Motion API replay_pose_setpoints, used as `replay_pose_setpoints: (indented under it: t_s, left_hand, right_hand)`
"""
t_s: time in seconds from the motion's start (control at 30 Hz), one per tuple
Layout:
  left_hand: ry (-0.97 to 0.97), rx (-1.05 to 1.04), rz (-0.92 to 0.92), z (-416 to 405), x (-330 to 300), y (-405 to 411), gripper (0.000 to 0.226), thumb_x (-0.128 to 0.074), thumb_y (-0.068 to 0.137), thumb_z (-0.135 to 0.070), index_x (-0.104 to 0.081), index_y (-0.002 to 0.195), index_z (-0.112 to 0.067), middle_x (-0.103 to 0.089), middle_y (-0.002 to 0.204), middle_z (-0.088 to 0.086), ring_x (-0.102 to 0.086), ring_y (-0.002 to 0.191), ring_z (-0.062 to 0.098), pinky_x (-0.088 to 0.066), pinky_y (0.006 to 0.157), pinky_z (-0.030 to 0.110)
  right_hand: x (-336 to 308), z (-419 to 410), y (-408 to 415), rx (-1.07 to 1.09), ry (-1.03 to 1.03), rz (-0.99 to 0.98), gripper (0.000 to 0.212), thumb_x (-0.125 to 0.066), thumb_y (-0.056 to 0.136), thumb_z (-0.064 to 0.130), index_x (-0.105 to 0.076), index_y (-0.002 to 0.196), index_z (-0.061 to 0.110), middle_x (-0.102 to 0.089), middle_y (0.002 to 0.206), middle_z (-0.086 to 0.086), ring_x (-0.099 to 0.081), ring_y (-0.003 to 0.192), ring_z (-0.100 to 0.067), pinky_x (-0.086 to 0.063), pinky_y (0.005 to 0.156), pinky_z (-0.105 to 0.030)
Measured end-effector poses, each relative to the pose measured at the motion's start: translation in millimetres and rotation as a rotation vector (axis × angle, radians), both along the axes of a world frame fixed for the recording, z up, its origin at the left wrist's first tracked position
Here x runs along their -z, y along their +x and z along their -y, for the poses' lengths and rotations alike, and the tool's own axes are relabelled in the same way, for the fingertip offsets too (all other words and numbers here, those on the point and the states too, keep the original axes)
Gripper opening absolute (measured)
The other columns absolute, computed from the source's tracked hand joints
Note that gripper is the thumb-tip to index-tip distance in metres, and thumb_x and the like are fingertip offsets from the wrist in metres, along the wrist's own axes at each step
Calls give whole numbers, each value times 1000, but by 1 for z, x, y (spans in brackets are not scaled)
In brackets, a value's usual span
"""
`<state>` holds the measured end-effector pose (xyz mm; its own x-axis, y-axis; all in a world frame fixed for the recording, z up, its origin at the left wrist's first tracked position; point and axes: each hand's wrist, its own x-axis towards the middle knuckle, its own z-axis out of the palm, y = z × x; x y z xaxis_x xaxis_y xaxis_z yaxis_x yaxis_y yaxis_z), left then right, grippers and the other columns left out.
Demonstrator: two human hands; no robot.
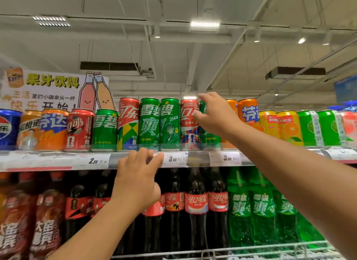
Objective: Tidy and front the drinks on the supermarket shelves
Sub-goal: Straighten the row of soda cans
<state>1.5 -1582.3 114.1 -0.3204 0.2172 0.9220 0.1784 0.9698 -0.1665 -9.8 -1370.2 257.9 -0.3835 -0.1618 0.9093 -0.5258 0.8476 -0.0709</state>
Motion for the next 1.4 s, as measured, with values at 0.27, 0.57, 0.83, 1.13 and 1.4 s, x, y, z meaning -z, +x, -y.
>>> replay_pose_setpoints:
  t_s: [0.27, 0.57, 0.83, 1.13, 1.4]
  left_hand:
    - [17, -16, 61, 1, 1, -1, 71, -67, 41, -18, -62, 113, -21, -52, 99, 3, -50, 85, 27, -41, 72, 40]
    - [20, -5, 115, 3, 3, -6, 72, -52, 52, -23, -47, 124, -29, -36, 108, -3, -35, 95, 21, -29, 85, 36]
    - [21, 5, 250, 4, -3, 4, 73, -47, 60, -29, -31, 132, -34, -26, 117, -5, -28, 106, 20, -24, 93, 36]
    - [312, 443, 516, 10, -43, 42, 85, -56, 78, -61, -22, 149, -31, -43, 132, -6, -41, 125, 16, -40, 100, 39]
    - [566, 771, 415, 17, -19, 61, 49, -73, 65, -58, -50, 106, -45, -66, 88, -22, -61, 80, -10, -43, 62, 10]
  right_hand:
    - [-20, 19, -9, 147, 90, 103, 47, -58, 88, 43, -50, 128, 20, -50, 122, -1, -57, 98, -21, -56, 82, -41]
    - [-20, 19, 1, -89, -110, 81, 39, -71, 82, 43, -39, 97, 24, -60, 85, 2, -60, 72, -11, -47, 53, -27]
    - [-5, 17, 13, -205, -276, 95, 70, -83, 73, 41, -46, 127, 18, -59, 99, 7, -60, 80, -7, -51, 58, -21]
    - [-6, 27, 85, -430, -302, 32, 44, -85, 69, 37, -60, 103, 25, -68, 89, 9, -64, 73, -2, -49, 58, -19]
    - [62, 73, 91, -502, -309, 293, 50, -86, 66, 43, -59, 104, 25, -68, 88, 5, -66, 64, -7, -49, 49, -22]
